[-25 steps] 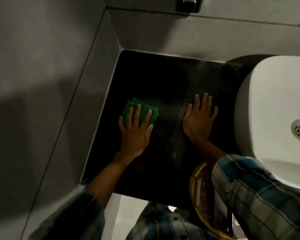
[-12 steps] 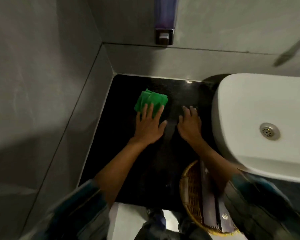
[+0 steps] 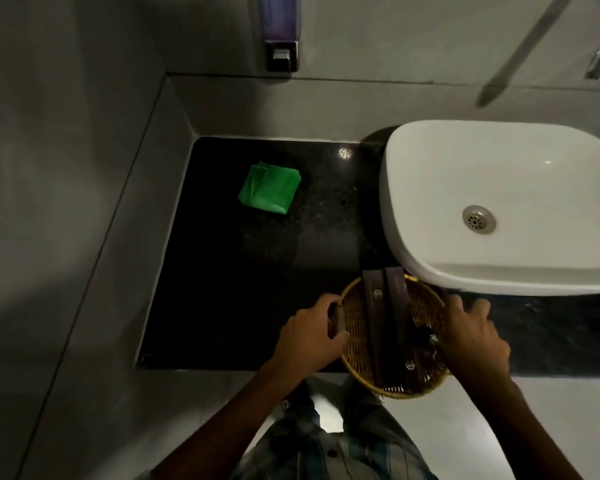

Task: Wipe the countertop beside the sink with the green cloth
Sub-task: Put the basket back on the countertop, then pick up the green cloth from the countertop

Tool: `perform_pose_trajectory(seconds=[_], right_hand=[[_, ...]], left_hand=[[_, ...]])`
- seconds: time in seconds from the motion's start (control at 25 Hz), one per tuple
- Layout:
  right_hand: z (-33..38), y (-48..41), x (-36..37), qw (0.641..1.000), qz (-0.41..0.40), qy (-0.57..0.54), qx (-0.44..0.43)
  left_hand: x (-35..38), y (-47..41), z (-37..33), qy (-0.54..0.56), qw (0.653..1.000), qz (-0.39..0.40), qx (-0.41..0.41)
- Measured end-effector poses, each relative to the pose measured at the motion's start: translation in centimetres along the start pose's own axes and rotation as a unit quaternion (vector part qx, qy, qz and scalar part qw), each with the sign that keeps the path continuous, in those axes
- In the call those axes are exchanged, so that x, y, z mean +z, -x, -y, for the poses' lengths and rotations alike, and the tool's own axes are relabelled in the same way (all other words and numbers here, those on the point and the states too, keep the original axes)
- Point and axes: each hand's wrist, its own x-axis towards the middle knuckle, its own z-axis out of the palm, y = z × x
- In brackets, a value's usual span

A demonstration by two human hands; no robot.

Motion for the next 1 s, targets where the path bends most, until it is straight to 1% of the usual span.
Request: perform_pose_trajectory(seconds=[0.08, 0.2, 0.28, 0.4, 0.48, 0.56, 0.6, 0.64, 0.72, 0.8, 0.84, 0.92, 1.0], right_hand=[[0.1, 0.1, 0.4, 0.996, 0.011, -0.084, -0.003], [2.3, 0.2, 0.6, 0.98, 0.009, -0.183, -0.072], [5.2, 0.1, 0.5, 0.967, -0.001, -0.219, -0.132], [10.0, -0.9, 0.5, 0.945, 0.0, -0.252, -0.208], [12.6, -2.0, 0.6, 0.935, 0.01, -0.272, -0.226], [13.7, -2.7, 1.0, 0.935, 0.026, -0.272, -0.224], [14.2, -3.2, 1.1, 0.937, 0.033, -0.269, -0.22], [13.8, -3.1, 1.1, 0.941, 0.038, -0.258, -0.213], [13.3, -3.4, 0.4, 0.945, 0.015, -0.258, -0.203], [12.6, -3.8, -1.0, 0.939, -0.016, -0.278, -0.201], [12.2, -3.8, -1.6, 0.935, -0.029, -0.288, -0.204], [11.0, -3.7, -2.7, 0.923, -0.067, -0.311, -0.215], [10.0, -3.3, -3.4, 0.91, -0.091, -0.335, -0.227]], left_hand=[[-0.9, 0.0, 0.2, -0.017, 1.0, -0.027, 0.0], [-4.3, 0.0, 1.7, -0.038, 0.994, -0.097, -0.042], [-7.5, 0.0, 3.5, -0.045, 0.987, -0.134, -0.078], [-11.4, -0.2, 6.2, -0.061, 0.976, -0.164, -0.13], [-12.8, -0.7, 7.6, -0.09, 0.971, -0.155, -0.156], [-14.0, -1.6, 8.8, -0.124, 0.97, -0.111, -0.175], [-15.4, -3.0, 9.2, -0.13, 0.969, -0.106, -0.184], [-16.3, -4.3, 9.2, -0.118, 0.969, -0.112, -0.186], [-18.4, -8.6, 8.5, -0.082, 0.972, -0.143, -0.169], [-19.2, -13.5, 6.7, -0.048, 0.978, -0.154, -0.135], [-19.0, -15.8, 6.2, -0.012, 0.979, -0.158, -0.129], [-18.4, -19.7, 5.5, 0.09, 0.968, -0.174, -0.156], [-18.6, -22.0, 5.9, 0.19, 0.944, -0.182, -0.2]])
